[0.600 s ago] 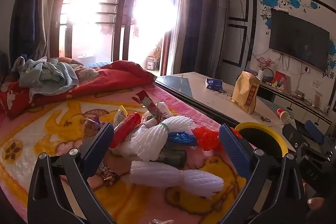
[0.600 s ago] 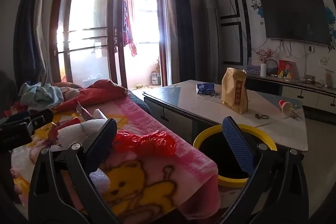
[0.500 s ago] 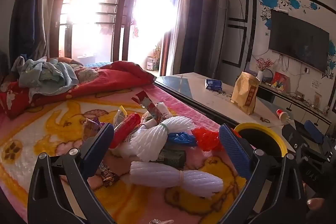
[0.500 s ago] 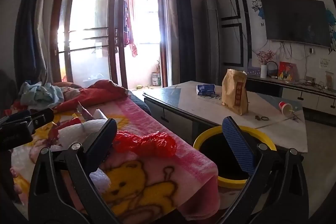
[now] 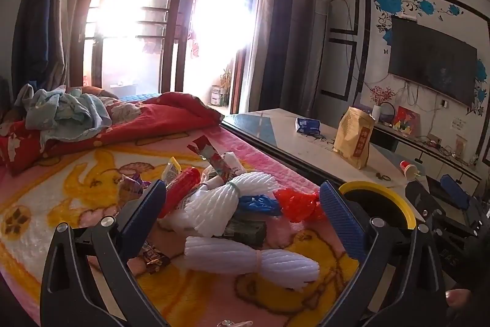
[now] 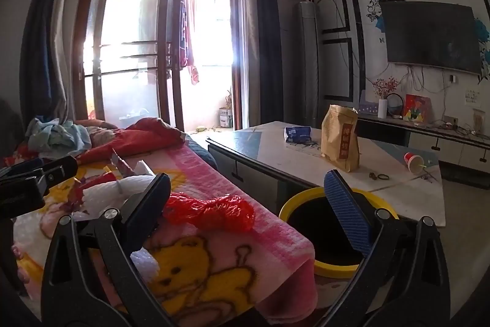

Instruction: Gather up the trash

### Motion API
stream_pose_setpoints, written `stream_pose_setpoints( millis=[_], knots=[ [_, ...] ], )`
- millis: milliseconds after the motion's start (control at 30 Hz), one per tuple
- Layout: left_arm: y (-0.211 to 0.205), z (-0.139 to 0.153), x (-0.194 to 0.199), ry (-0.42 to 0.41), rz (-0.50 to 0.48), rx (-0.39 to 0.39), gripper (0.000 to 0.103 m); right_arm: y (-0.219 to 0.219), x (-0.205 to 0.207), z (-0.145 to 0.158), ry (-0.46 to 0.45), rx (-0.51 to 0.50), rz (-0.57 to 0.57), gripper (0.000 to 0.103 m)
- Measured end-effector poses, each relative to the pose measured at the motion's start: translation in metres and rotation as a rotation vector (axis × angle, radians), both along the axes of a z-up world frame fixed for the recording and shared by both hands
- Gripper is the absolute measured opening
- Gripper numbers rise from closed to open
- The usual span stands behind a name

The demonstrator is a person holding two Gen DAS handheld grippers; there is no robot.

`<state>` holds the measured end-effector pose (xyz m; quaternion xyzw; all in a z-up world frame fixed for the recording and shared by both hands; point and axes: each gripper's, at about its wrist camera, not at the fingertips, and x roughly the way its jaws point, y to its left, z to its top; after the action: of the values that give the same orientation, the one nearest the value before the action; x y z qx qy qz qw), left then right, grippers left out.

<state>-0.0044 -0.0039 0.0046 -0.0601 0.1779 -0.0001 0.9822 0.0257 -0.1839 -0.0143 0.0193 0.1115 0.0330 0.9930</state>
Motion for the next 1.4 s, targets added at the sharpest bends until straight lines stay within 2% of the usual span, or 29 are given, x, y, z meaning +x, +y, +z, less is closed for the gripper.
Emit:
stream_pose_setpoints(
  millis=[1400],
  knots=[
    [-0.0009, -0.0034, -0.0011, -0.002, -0.009, -0.024, 0.097, 0.0017, 0.0025, -0.0028, 0.007, -0.006, 0.004, 0.092]
  ],
)
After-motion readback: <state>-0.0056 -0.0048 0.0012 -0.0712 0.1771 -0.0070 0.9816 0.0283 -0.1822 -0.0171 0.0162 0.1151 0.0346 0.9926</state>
